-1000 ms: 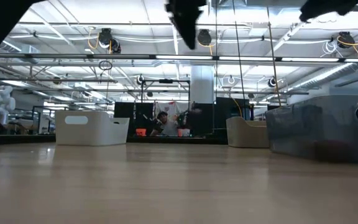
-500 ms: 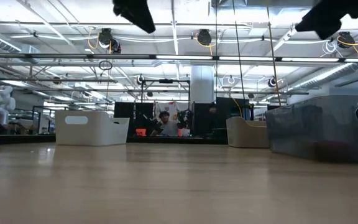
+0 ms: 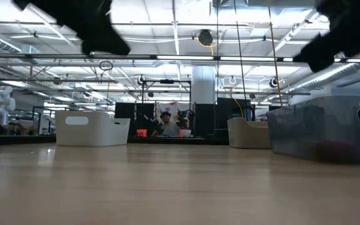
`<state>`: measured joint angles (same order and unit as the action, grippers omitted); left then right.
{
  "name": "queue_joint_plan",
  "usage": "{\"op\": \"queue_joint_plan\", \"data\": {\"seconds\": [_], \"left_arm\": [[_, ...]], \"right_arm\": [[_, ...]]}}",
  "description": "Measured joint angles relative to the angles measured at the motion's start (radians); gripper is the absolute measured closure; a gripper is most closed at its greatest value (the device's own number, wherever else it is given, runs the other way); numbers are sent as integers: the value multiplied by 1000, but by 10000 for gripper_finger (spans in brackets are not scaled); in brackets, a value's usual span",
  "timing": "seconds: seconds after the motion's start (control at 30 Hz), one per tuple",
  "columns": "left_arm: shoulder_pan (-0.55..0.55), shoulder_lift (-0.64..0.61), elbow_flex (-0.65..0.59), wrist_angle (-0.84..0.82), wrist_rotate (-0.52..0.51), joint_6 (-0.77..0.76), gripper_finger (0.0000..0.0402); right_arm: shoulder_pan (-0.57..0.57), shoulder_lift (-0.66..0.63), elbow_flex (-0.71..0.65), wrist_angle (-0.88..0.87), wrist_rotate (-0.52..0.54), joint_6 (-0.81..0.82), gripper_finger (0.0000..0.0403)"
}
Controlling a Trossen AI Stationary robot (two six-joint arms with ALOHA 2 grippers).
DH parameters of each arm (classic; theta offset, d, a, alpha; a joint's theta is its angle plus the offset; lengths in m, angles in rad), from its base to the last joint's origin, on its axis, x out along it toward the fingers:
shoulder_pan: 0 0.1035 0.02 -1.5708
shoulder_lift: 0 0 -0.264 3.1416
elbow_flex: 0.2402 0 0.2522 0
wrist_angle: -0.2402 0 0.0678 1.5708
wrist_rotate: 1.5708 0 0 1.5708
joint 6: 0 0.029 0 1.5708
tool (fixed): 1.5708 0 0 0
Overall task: Sort produce into baskets
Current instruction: Return to Home Position
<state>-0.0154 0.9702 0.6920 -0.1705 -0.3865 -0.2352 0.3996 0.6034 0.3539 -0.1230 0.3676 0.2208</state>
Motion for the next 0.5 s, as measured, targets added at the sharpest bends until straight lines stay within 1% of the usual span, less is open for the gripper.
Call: {"op": "queue_joint_plan", "data": {"seconds": [0.17, 0.27, 0.33, 0.4, 0.5], "left_arm": [[0, -120, -151, 11, -37, -109, 284], [0, -201, -216, 15, -41, -141, 284], [0, -260, -255, 9, -41, -152, 284], [0, -326, -297, 15, -41, -158, 284], [0, -420, -348, 17, -49, -179, 284]], "right_arm": [[-6, -33, -85, -13, 1, 60, 277], [6, -87, -107, -59, 2, 120, 277], [16, -131, -114, -94, 9, 127, 278], [26, -180, -115, -139, 65, 127, 283], [39, -259, -115, -213, 158, 127, 301]]}}
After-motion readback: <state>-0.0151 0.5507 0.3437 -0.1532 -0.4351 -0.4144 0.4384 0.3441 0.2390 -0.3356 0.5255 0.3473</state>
